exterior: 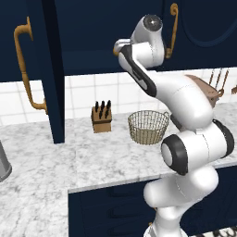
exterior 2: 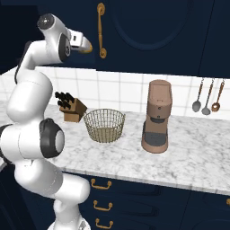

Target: Open the cabinet, pick up the bread from the cabinet and place it in the basket. Then move the basket to the dining counter.

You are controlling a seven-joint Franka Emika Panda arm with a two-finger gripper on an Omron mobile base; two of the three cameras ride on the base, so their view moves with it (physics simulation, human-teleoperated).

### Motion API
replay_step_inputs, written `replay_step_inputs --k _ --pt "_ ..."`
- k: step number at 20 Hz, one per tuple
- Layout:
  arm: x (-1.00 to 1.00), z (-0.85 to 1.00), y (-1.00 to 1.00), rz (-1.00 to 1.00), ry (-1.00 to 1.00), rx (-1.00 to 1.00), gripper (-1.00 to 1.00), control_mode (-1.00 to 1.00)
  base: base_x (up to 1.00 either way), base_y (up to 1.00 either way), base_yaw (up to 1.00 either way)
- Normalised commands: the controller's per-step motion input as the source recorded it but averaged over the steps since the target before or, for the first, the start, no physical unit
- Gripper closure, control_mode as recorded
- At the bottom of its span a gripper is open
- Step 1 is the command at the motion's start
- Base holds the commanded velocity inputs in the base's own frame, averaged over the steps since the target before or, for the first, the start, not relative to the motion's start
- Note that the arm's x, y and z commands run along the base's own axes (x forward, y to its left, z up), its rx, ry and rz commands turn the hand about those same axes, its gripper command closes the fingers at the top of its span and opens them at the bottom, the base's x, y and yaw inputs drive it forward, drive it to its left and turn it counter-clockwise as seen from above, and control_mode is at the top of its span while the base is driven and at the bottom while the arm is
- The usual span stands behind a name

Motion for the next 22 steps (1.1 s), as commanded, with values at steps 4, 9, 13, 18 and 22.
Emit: replay_step_inputs --k 4,9,13,18,22 --pt "0.35 0.11 0.00 0.00 0.00 0.00 -1.00 -1.00 0.00 0.00 0.00" --pt "0.32 0.00 0.00 0.00 0.00 0.00 -1.00 -1.00 0.00 0.00 0.00" --pt "0.20 -0.09 0.00 0.01 0.00 0.00 -1.00 -1.00 0.00 0.00 0.00" --pt "0.20 -0.08 0.00 0.04 -0.03 0.00 -1.00 -1.00 0.00 0.00 0.00" --pt "0.24 -0.28 0.00 0.04 0.00 0.00 -1.00 -1.00 0.00 0.00 0.00"
